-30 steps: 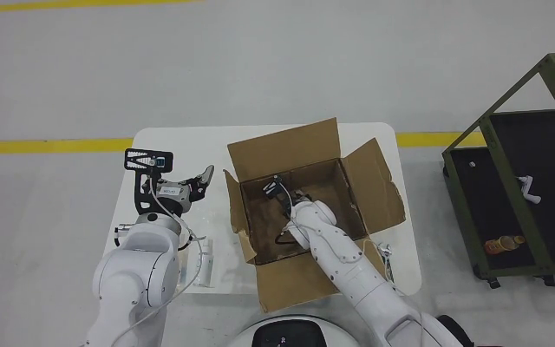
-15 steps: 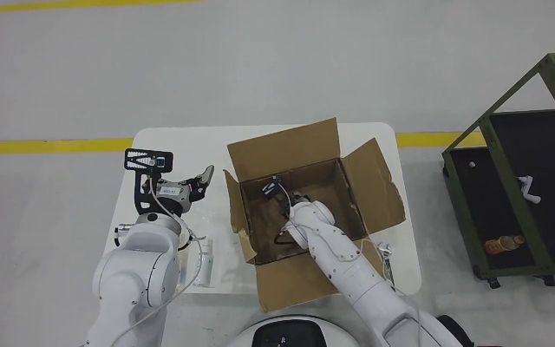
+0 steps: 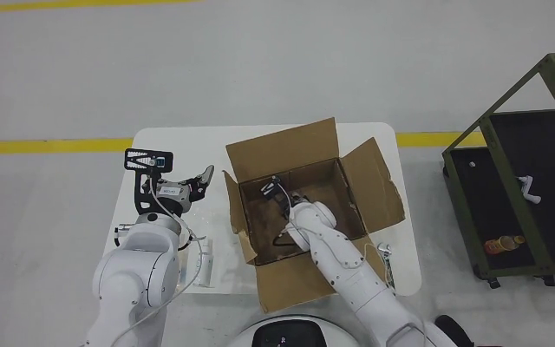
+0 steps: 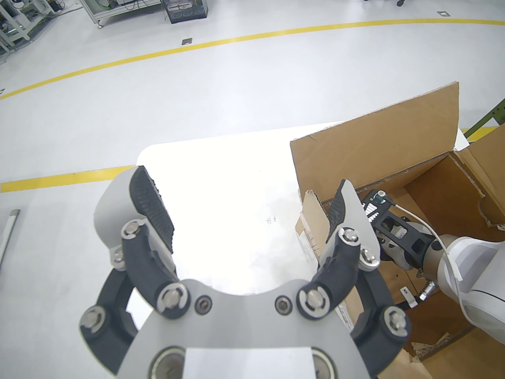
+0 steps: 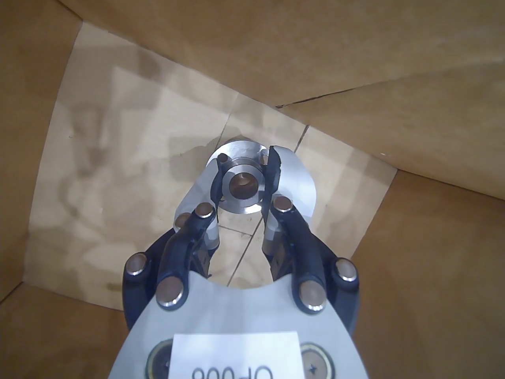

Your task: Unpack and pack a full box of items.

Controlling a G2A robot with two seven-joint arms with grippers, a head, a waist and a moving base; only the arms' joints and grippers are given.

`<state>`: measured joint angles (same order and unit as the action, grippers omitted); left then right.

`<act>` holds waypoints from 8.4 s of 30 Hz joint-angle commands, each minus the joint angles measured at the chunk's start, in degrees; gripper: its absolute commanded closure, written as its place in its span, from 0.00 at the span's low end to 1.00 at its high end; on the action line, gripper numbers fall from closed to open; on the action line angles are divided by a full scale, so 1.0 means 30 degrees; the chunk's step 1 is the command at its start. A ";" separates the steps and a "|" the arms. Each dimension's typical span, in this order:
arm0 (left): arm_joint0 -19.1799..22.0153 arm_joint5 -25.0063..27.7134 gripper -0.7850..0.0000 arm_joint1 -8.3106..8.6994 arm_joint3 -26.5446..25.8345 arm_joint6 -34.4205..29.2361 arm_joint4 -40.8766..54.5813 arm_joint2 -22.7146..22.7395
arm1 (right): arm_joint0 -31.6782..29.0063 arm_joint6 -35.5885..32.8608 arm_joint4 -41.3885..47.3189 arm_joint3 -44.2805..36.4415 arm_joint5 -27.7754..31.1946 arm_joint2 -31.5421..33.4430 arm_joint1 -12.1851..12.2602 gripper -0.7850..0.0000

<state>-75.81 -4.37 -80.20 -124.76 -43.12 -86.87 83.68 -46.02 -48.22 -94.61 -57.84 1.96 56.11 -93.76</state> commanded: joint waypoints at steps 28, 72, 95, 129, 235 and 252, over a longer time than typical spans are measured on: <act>0.0000 0.0000 0.00 0.0000 0.0000 0.0000 0.0000 0.0000 | -0.2091 -0.2684 0.0086 -0.2931 0.1391 0.1633 0.0579 0.57; 0.0000 0.0000 0.00 0.0000 0.0000 0.0000 0.0000 0.0000 | 0.1157 -0.4404 0.2381 0.1324 0.2157 0.0567 -0.0143 0.53; 0.0000 0.0000 0.00 0.0000 0.0000 0.0000 0.0000 0.0000 | 0.1012 -0.4637 0.2428 0.1218 0.2083 0.0771 -0.0044 0.55; 0.0000 0.0000 0.00 0.0000 0.0000 0.0000 0.0000 0.0000 | 0.1006 -0.5187 0.2406 0.0722 0.2402 0.0755 0.0027 0.59; 0.0000 0.0000 0.00 0.0000 0.0000 0.0000 0.0000 0.0000 | -0.7445 -1.2480 0.3043 -2.2146 0.2105 1.3760 0.2928 1.00; 0.0000 0.0000 0.00 0.0000 0.0000 0.0000 0.0000 0.0000 | -1.0809 -1.2412 0.3339 -2.1826 0.2120 1.5436 0.3372 1.00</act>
<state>-75.81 -4.37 -80.20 -124.76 -43.12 -86.87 83.68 -77.79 -85.70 -84.73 -123.77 8.24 102.15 -83.73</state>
